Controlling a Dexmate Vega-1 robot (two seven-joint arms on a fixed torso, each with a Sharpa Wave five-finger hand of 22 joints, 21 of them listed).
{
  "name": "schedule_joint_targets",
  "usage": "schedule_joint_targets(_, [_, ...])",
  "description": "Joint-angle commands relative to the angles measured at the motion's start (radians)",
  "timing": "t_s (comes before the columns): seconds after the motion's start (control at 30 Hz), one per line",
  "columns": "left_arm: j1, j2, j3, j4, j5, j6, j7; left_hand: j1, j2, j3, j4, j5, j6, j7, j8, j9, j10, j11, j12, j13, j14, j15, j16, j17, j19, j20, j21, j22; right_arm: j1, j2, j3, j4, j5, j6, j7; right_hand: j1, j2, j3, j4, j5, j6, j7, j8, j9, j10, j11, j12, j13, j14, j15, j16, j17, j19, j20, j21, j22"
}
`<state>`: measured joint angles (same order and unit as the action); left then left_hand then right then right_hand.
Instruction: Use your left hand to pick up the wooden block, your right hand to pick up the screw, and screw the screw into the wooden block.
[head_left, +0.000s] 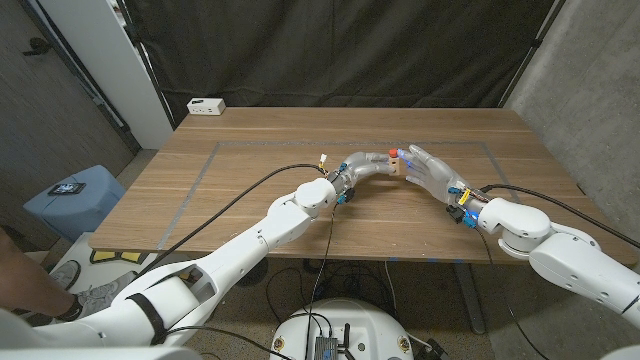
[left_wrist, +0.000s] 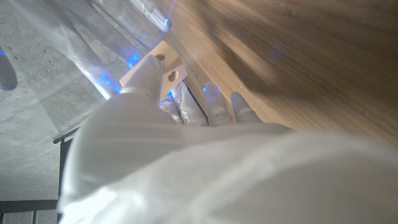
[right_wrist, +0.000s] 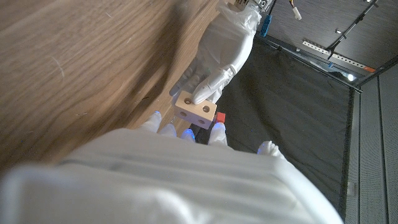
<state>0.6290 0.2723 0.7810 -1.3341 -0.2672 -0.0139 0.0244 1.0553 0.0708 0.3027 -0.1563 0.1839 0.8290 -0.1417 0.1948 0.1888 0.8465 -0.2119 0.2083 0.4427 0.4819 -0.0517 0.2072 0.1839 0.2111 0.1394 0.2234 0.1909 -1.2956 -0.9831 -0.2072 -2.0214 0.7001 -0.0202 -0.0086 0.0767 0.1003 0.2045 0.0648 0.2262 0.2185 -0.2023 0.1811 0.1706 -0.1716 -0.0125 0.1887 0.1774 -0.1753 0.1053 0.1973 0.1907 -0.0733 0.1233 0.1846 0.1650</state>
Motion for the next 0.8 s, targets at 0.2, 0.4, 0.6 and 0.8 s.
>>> schedule_joint_targets(0.2, [0.001,0.003,0.002,-0.006,0.003,-0.002,-0.004,-0.002,0.009,0.006,0.002,0.007,0.001,-0.003,0.005,0.003,0.008,0.003,0.017,0.003,0.006,-0.04,-0.001,0.004,0.006,0.002,0.004,0.003,-0.032,-0.015,0.021,-0.027,0.009,0.0,0.004,0.006,0.003,0.006,0.001,0.0,0.037,0.003,0.011,0.004,-0.176,0.003,0.002,0.001,-0.182,0.005,-0.001,0.004,-0.002,0.002,0.007,0.005])
schedule_joint_targets(0.4, [0.005,0.005,0.0,-0.012,0.002,-0.003,-0.002,-0.001,0.01,0.007,0.002,0.008,0.001,-0.003,0.005,0.003,0.008,0.003,0.017,0.003,0.004,-0.04,-0.001,0.004,0.006,0.003,0.004,0.003,-0.03,-0.013,0.018,-0.025,0.005,0.006,0.011,0.005,0.003,0.007,0.001,-0.001,0.069,0.009,0.019,0.004,-0.174,0.001,0.002,0.001,-0.181,0.006,0.0,0.004,-0.001,0.001,0.007,0.005])
schedule_joint_targets(0.6, [0.01,0.009,-0.001,-0.019,0.005,-0.002,0.003,-0.002,0.01,0.006,0.002,0.007,-0.002,-0.003,0.003,0.003,0.006,0.003,0.016,0.003,0.004,-0.04,-0.001,0.005,0.006,0.003,0.003,0.003,-0.04,-0.013,0.027,-0.028,0.007,0.005,0.002,0.004,0.003,0.008,0.002,-0.001,0.082,0.011,0.021,0.005,-0.17,0.0,0.003,0.001,-0.182,0.005,0.0,0.004,-0.001,0.001,0.007,0.005])
schedule_joint_targets(0.8, [0.013,0.012,0.0,-0.025,0.007,-0.002,0.004,-0.002,0.011,0.005,0.003,0.008,-0.004,-0.005,0.003,0.003,0.004,0.001,0.015,0.004,0.003,-0.04,0.0,0.005,0.006,0.004,0.004,0.003,-0.063,-0.017,0.049,-0.032,0.01,0.01,-0.01,0.003,0.004,0.009,0.002,-0.001,0.092,0.016,0.022,0.005,-0.166,0.0,0.004,0.001,-0.181,0.005,0.0,0.004,-0.001,0.001,0.007,0.005])
